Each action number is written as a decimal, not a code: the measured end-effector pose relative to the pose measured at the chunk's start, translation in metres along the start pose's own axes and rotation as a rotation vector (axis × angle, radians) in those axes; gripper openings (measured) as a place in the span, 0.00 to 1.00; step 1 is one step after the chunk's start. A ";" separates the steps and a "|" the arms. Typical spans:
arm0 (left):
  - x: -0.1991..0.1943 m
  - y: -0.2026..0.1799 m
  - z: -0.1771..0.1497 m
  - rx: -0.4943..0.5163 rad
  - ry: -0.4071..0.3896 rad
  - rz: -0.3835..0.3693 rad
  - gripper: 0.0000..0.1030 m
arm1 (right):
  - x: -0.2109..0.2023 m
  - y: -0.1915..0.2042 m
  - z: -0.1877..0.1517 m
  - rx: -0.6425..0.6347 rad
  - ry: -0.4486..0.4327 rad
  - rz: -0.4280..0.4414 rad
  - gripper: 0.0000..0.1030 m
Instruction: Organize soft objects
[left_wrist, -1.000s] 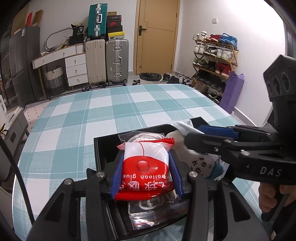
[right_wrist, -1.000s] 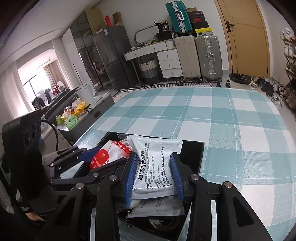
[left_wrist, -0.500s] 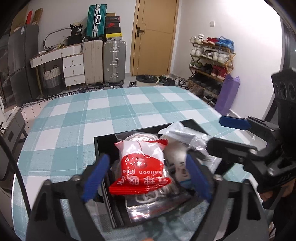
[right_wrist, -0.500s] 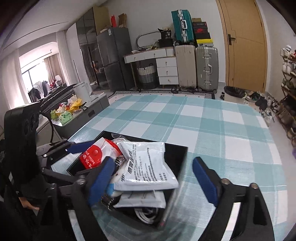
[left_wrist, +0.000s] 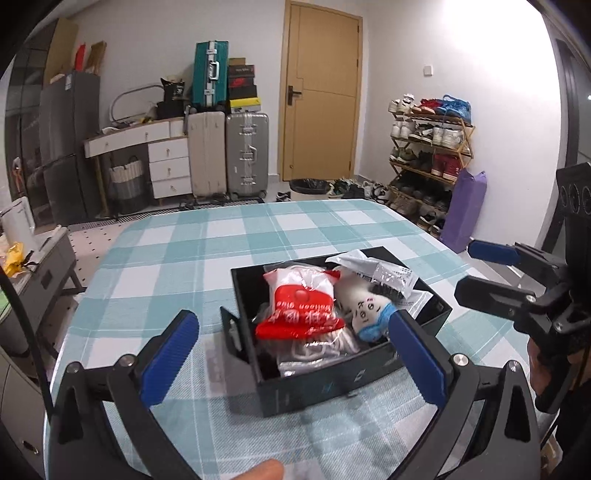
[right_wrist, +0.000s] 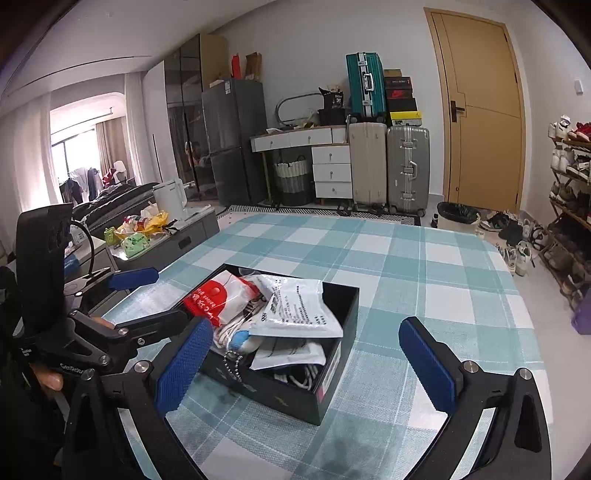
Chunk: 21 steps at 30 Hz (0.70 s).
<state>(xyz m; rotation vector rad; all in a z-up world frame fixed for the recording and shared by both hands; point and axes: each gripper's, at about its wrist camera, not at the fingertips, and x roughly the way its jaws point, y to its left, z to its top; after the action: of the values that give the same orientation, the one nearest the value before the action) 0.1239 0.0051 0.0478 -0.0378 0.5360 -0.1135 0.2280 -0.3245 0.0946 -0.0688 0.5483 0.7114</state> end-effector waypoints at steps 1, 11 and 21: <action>0.000 0.001 -0.001 -0.005 0.000 0.003 1.00 | -0.001 0.002 -0.003 -0.003 -0.008 0.002 0.99; 0.005 0.008 -0.014 -0.031 -0.023 0.062 1.00 | 0.000 0.011 -0.022 -0.008 -0.018 0.011 0.99; 0.006 0.012 -0.024 -0.040 -0.044 0.106 1.00 | -0.007 0.018 -0.034 -0.033 -0.074 -0.014 0.99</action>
<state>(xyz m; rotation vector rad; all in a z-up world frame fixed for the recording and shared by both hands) 0.1179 0.0160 0.0229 -0.0511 0.4956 0.0020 0.1965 -0.3238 0.0710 -0.0768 0.4644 0.7067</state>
